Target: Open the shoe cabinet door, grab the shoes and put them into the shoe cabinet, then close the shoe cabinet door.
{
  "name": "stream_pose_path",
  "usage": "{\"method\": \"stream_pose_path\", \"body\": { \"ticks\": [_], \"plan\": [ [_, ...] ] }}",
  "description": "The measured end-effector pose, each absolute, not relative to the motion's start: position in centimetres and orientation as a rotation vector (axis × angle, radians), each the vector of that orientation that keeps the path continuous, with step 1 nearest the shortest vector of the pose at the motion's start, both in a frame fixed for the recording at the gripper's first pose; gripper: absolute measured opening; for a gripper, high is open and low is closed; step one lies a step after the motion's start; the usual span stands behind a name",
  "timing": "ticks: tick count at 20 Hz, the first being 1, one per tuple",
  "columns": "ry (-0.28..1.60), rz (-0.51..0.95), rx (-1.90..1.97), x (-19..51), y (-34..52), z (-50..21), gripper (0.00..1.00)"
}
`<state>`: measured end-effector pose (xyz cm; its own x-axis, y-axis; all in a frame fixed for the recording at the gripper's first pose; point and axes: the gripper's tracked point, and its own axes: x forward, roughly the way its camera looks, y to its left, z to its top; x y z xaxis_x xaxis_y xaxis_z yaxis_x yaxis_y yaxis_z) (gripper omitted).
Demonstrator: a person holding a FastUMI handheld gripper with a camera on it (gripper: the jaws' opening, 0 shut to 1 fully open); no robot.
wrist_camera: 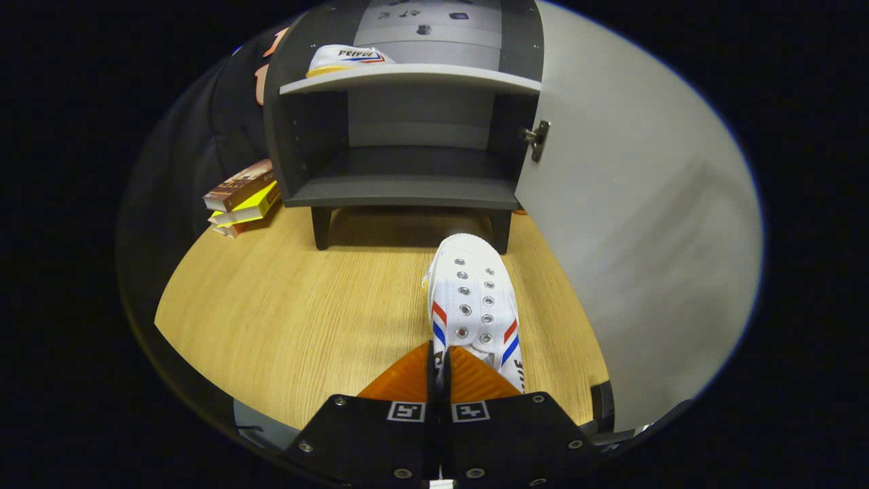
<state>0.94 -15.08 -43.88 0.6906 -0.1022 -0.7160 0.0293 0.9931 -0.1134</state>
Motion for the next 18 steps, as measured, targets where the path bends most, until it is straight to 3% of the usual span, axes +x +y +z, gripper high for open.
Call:
{"method": "stream_pose_path", "body": {
  "ticks": [18],
  "plan": [
    [0.530,-0.108,-0.173,9.1,-9.8,-19.0,0.00]
  ]
}}
